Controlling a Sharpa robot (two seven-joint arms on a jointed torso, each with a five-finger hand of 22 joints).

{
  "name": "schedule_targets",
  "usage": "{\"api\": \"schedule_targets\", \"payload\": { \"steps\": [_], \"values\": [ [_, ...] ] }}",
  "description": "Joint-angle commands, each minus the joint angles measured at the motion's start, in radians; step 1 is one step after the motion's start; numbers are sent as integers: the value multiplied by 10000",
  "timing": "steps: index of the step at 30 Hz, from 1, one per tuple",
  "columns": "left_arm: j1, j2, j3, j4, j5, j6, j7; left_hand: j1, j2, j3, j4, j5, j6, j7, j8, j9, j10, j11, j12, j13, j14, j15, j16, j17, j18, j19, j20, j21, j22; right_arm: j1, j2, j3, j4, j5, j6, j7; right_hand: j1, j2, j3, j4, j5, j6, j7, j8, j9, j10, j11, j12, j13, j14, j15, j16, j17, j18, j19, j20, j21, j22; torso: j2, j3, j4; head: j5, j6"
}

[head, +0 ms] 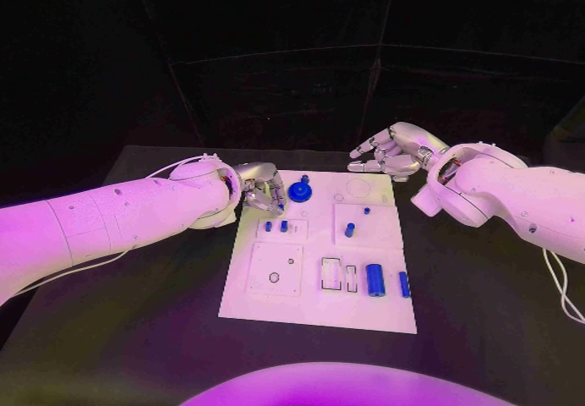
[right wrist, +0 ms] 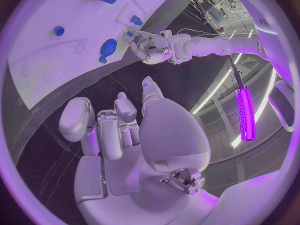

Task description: Assemble the parts on the task board

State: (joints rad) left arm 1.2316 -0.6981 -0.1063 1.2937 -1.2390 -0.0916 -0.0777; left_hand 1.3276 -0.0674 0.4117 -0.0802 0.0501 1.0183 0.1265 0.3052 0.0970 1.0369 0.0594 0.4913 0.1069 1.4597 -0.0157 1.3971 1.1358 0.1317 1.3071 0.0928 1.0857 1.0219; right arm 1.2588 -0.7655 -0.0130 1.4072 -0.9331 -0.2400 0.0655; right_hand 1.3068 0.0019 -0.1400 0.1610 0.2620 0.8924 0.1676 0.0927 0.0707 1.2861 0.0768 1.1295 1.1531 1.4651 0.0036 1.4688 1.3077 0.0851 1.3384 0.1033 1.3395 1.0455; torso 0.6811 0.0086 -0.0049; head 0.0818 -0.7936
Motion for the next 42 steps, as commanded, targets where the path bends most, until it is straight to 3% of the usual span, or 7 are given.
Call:
{"api": "schedule_targets", "payload": {
  "steps": [1, 32, 37, 42],
  "values": [
    [1, 9, 2, -9, -6, 145, -83, -44, -42, 49, -34, -20, 87, -10, -53, -13, 93, 8, -75, -18, 27, 7, 0, -14, -63, 18, -22, 26, 3, 19, -1, 5, 9, -11, 28, 73, -16, 81, -49, -5, 17, -4, -13, 35, 7, -64, 7, -4, -1, 636, -49, -37, 861, 142, -81, 11, -30, -9, 2, 2, -7, 1, -4],
    [-26, -36, -3, -48, -5, 163, -59, -118, -308, 82, -106, -21, -522, 202, -689, -287, -3, 184, -427, -174, -46, 146, -57, -236, -60, -85, 89, 19, 61, 19, -31, 5, -19, -57, 27, -55, 12, 83, -79, -12, 19, -15, -11, 35, 4, -164, 8, -140, -134, 625, -50, -69, 812, 169, -146, 10, -101, -157, -8, -1, 0, -28, -16],
    [-29, -153, -3, -3, -2, 58, -27, -113, -344, 86, -126, -21, -600, 240, -771, -306, -10, 207, -457, -185, -50, 159, -58, -256, -57, -96, 102, 14, 64, 19, -71, 5, -45, -420, 46, -306, 315, 202, -220, -72, -29, -2, -33, 90, 13, -2000, -11, -2890, -2657, 347, -75, -753, -107, 246, -336, -10, -391, -628, -7, 0, -1, -39, -9],
    [-30, -368, 2, 119, 429, -395, 324, -327, -620, -76, -82, -18, -1366, 345, -1259, -362, -420, 311, -742, -303, -89, 247, -89, -371, -42, -173, 170, -77, -8, 19, -167, 5, -51, -1658, 218, -747, 1249, 428, -68, -410, -312, 566, -134, 371, 79, -2723, -96, -5090, -4501, 108, -181, -1713, -1265, 291, -391, -121, -601, -930, -9, -10, 1, -59, 19]
  ]
}}
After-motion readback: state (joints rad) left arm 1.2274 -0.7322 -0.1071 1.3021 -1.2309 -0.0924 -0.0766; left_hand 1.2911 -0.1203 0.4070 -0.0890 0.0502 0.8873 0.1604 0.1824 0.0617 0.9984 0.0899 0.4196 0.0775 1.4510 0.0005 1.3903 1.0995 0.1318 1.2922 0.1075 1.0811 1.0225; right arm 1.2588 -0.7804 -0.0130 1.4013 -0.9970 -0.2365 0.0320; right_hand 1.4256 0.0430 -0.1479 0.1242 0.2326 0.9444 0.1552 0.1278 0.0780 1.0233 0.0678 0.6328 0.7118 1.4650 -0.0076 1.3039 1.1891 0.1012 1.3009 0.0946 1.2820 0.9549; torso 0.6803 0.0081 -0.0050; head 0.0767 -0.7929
